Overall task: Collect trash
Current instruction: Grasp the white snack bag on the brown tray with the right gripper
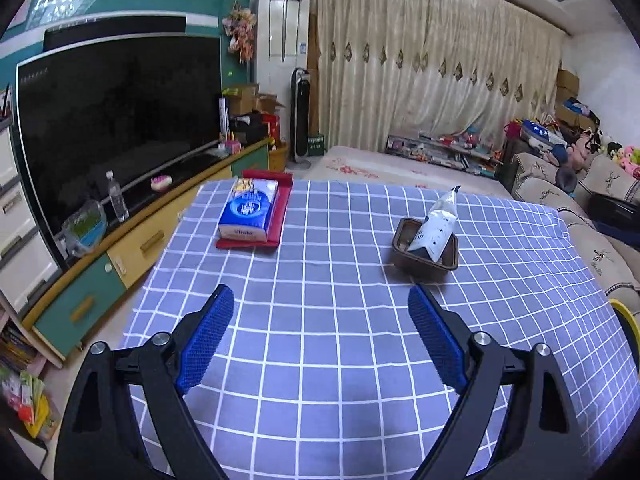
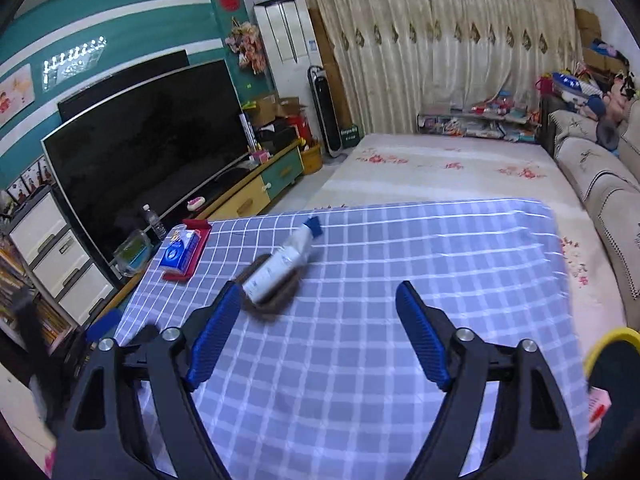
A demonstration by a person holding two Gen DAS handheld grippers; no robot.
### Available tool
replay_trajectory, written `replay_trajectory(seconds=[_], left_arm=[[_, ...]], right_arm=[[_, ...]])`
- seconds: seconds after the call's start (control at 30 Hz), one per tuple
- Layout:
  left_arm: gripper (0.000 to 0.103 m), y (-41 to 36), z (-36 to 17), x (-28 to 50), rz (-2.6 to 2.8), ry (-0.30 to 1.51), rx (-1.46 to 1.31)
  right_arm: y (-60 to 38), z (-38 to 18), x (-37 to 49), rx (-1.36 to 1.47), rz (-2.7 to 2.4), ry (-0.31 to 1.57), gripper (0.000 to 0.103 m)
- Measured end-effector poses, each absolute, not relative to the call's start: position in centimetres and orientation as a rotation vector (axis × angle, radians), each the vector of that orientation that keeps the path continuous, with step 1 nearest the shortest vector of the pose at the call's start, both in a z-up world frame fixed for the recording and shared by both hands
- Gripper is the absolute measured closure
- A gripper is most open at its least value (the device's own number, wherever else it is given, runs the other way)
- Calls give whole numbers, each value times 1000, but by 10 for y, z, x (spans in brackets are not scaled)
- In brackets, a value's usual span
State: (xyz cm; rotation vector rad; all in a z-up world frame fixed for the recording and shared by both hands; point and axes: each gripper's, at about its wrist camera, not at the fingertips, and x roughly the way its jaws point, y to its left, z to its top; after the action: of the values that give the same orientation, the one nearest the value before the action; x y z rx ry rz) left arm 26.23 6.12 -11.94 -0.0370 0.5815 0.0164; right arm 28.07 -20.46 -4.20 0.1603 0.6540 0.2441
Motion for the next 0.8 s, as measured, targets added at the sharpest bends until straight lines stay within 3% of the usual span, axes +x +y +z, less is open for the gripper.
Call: replay_trajectory(seconds=[0.2, 0.57, 0.8], left_arm=[[12, 53, -119, 262, -6, 594, -50], [12, 50, -124, 262, -39, 627, -74], [12, 47, -127, 260, -52, 637, -83]], right_arm=[[-172, -71, 350, 191, 221, 745, 36], [-150, -103, 425, 226, 134, 865, 38], [-140, -123, 435, 235, 71, 900, 55]])
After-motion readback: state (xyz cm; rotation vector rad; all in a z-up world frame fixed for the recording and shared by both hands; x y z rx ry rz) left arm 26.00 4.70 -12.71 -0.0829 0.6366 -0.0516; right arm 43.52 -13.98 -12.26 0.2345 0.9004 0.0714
